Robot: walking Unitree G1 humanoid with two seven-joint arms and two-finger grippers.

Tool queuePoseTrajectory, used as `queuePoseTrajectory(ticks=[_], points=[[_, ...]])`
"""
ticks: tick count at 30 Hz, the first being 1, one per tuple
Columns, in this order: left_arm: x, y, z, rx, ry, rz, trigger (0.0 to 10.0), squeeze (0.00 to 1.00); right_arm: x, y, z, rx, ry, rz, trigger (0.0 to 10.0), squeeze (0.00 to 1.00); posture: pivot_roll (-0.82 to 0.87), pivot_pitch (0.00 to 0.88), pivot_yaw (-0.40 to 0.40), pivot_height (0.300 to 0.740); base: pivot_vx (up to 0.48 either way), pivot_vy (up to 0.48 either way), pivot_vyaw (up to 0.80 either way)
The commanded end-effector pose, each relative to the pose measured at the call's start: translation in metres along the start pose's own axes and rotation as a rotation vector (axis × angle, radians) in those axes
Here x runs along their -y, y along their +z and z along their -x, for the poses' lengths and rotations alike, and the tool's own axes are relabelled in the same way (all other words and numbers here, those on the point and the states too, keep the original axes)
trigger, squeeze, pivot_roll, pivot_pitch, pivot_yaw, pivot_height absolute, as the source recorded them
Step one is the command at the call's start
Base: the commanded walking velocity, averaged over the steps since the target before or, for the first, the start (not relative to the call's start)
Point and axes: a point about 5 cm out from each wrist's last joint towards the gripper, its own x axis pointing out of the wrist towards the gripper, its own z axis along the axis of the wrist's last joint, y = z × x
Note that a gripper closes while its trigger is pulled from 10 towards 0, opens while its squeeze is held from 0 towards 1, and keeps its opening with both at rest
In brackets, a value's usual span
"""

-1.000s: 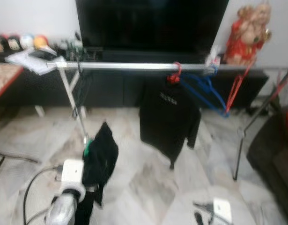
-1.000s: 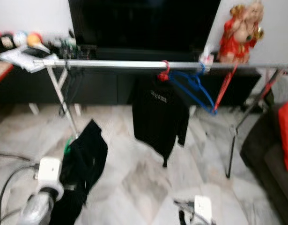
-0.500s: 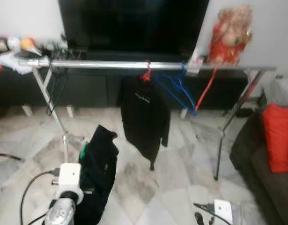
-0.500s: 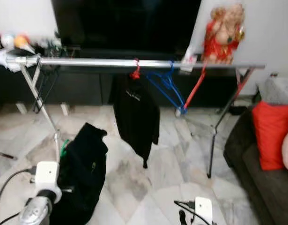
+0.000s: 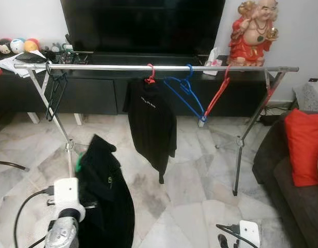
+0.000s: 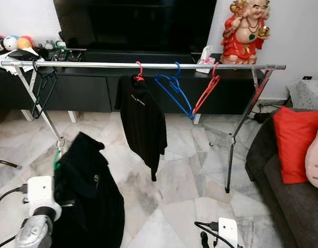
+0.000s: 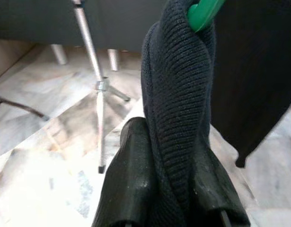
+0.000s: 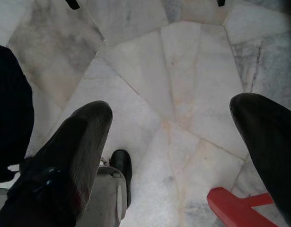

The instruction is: Hang hanger

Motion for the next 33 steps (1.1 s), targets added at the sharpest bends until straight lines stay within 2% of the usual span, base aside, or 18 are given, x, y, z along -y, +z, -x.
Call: queuePoseTrajectory(ticks=[1,10,14,21,26,29,33], points=[[-0.0030,0.0084,-0.0022,0.041,0.021,0.046,10.0,0.00,-0.0014,0.0014,-0.0005,0.002,0.007,0.006,10.0,0.00,-0.02,0.000,-0.051,0.740,0.000,0.000,0.00],[0.0027,0.0093,-0.0023,0.040,0.005,0.123,10.0,0.00,-0.0020,0.0003,-0.0005,-0.007,0.007,0.011,10.0,0.00,-0.03,0.000,-0.053,0.740,0.000,0.000,0.00],[0.0045,0.0097,-0.0019,0.043,-0.004,0.123,10.0,0.00,-0.0023,-0.0006,-0.0004,-0.012,0.009,0.012,10.0,0.00,-0.03,0.000,-0.053,0.740,0.000,0.000,0.00],[-0.0002,0.0119,-0.0028,0.050,-0.002,0.117,10.0,0.00,-0.0053,-0.0026,-0.0003,-0.029,0.035,0.078,10.0,0.00,-0.03,0.000,-0.055,0.740,0.000,0.000,0.00],[-0.0047,0.0092,-0.0026,0.038,0.008,0.111,10.0,0.00,-0.0075,-0.0033,-0.0002,-0.028,0.042,0.078,10.0,0.00,-0.03,0.000,-0.054,0.740,0.100,0.000,0.28],[-0.0046,0.0093,-0.0030,0.038,0.008,0.111,10.0,0.00,-0.0073,-0.0017,-0.0006,-0.021,0.036,0.047,10.0,0.00,-0.03,0.000,-0.054,0.740,0.086,0.000,0.15],[-0.0033,0.0094,-0.0039,0.036,0.000,0.110,10.0,0.00,-0.0068,-0.0019,-0.0007,-0.028,0.035,0.059,10.0,0.00,-0.03,0.000,-0.055,0.740,0.000,0.000,0.00]])
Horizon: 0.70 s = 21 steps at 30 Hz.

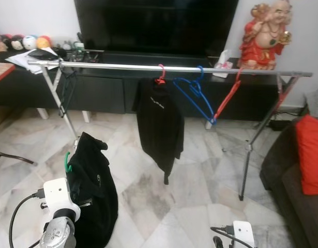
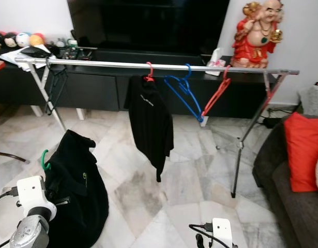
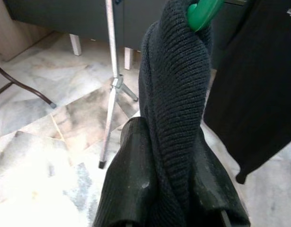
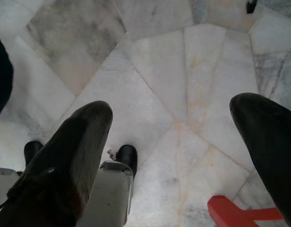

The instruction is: Hang hanger

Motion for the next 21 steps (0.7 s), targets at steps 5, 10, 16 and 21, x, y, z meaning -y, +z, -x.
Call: queuePoseTrajectory(ticks=[5,10,16,21], points=[[0.0024,0.0071,-0.0038,0.025,-0.019,0.017,10.0,0.00,0.0003,0.0004,0.0000,0.000,0.004,0.001,10.0,0.00,-0.03,0.000,-0.051,0.740,0.000,0.000,0.00],[0.0030,0.0080,-0.0053,0.021,-0.028,0.011,10.0,0.00,-0.0019,0.0003,-0.0002,0.001,0.010,0.011,10.0,0.00,-0.02,0.000,-0.048,0.740,0.000,0.000,0.00],[0.0037,0.0084,-0.0054,0.022,-0.038,0.007,10.0,0.00,-0.0031,-0.0014,0.0000,-0.006,0.011,0.017,10.0,0.00,-0.02,0.000,-0.046,0.740,0.041,0.000,0.00],[0.0068,0.0073,-0.0038,0.021,-0.055,0.003,10.0,0.00,-0.0042,-0.0029,0.0002,-0.009,0.014,0.018,10.0,0.00,-0.02,0.000,-0.045,0.740,0.273,0.000,0.00]])
